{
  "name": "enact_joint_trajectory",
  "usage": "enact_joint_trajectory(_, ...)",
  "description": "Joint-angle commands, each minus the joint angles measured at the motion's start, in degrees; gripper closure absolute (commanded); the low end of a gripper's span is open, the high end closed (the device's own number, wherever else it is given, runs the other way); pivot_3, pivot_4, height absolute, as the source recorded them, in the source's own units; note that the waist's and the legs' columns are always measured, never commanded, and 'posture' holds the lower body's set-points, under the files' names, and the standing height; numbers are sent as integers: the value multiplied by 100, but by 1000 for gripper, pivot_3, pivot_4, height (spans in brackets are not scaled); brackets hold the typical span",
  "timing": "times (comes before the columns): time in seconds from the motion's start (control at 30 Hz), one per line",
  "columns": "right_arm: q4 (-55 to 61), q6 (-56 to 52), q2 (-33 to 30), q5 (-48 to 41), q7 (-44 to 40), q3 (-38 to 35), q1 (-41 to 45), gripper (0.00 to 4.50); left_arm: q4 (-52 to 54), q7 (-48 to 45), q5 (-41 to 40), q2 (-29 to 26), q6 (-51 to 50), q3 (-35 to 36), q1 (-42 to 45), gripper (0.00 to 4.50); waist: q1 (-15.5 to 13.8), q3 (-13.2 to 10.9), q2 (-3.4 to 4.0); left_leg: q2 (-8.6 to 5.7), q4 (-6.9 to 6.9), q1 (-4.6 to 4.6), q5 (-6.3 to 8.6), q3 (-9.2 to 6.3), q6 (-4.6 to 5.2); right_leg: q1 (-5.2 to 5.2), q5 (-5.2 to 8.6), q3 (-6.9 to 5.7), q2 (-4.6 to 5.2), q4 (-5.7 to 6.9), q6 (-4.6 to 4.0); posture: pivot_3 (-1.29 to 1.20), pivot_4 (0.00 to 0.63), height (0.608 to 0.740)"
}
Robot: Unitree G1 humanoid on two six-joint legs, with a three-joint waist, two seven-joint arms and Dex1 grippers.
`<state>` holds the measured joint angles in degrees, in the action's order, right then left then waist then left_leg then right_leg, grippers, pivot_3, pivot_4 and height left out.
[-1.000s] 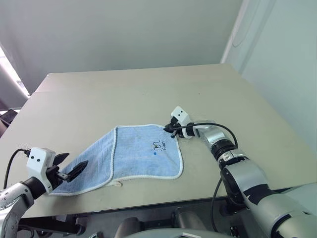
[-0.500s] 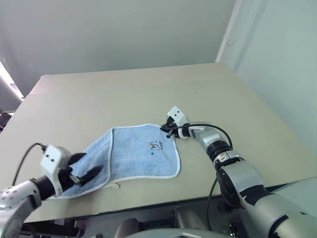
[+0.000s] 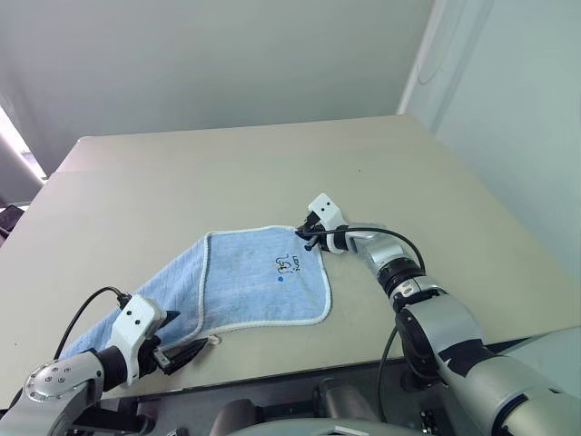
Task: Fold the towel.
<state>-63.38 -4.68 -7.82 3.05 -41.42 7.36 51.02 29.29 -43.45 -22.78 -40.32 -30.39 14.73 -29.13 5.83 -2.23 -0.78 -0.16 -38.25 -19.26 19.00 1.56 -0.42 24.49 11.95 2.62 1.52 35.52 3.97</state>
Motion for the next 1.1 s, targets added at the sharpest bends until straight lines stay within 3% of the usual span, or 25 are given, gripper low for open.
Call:
enact_joint_trajectory(0.03, 57, 72, -45, -49, 110, -130, 50, 4500, -22, -86, 70, -68, 170, 51, -14, 949, -1, 0, 0, 0, 0, 0, 0, 0, 0, 0, 0, 0, 0, 0, 0, 0, 0, 740)
enact_joint_trajectory(0.37, -14, 150, -25, -19, 184, -113, 76, 4500, -77, -210, -278, -25, 105, 629, -68, 4457, -3, 0, 1, 1, 0, 0, 0, -1, 0, 0, 0, 0, 3, 0, 0, 0, 0, 740)
enact_joint_trajectory(0.57, -11, 235, -1, -52, 171, -135, 74, 4500, -279, -143, -694, -81, -242, 1344, 138, 4457, -2, -1, 1, 1, 0, 1, 0, -1, 0, 0, 0, 0, 2, 0, 0, 0, 0, 740)
enact_joint_trajectory(0.77, 206, 319, -127, -666, -13, -793, 289, 4500, -1315, 114, -1055, -260, -336, 2151, 1366, 4457, -13, -2, 2, 0, -2, 0, 0, -7, 0, -1, -7, -13, -2, 2, 13, 0, 0, 740)
enact_joint_trajectory(1.1, -272, 636, -415, -1101, 682, -1640, 1199, 4500, -4423, 1283, 428, -164, 1077, 958, 4651, 4457, -42, -2, 2, -6, 4, -12, -2, -16, -6, 6, -15, -18, 15, -3, 19, 0, 0, 740)
